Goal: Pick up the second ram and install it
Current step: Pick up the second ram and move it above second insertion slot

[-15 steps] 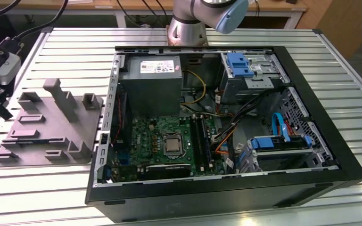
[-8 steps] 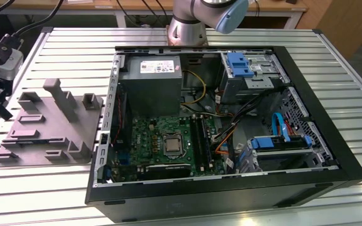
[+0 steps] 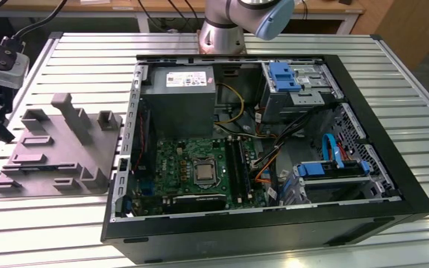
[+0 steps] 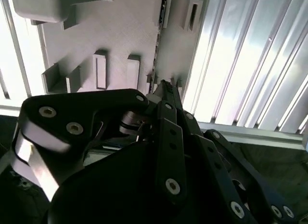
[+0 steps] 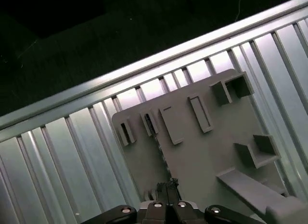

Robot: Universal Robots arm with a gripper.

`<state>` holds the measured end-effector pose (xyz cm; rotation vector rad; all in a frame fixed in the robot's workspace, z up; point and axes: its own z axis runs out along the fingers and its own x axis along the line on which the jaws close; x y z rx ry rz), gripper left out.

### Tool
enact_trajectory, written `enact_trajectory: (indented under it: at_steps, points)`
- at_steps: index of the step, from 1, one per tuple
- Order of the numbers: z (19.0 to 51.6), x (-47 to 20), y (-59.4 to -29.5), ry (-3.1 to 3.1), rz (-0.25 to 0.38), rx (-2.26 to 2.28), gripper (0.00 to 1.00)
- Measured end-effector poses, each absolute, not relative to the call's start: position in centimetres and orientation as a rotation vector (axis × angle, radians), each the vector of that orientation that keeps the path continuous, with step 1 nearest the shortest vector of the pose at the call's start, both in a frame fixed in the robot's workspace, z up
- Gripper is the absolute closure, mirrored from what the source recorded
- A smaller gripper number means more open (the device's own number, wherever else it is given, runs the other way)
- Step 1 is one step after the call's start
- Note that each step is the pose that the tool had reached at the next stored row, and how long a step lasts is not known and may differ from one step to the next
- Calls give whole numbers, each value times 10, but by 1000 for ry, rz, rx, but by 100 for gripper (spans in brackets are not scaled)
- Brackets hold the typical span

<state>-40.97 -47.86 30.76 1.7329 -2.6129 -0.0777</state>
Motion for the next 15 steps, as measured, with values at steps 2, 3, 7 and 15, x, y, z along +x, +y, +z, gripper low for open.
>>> enact_trajectory:
  at_steps: [2, 3, 7, 15]
  points:
    - [307, -410, -479, -2581, -77, 1779, 90]
    - [307, -410, -479, -2564, -77, 1803, 90]
    - [307, -410, -479, -2496, -77, 1893, 90]
    - [305, -410, -479, -2352, -75, 2064, 90]
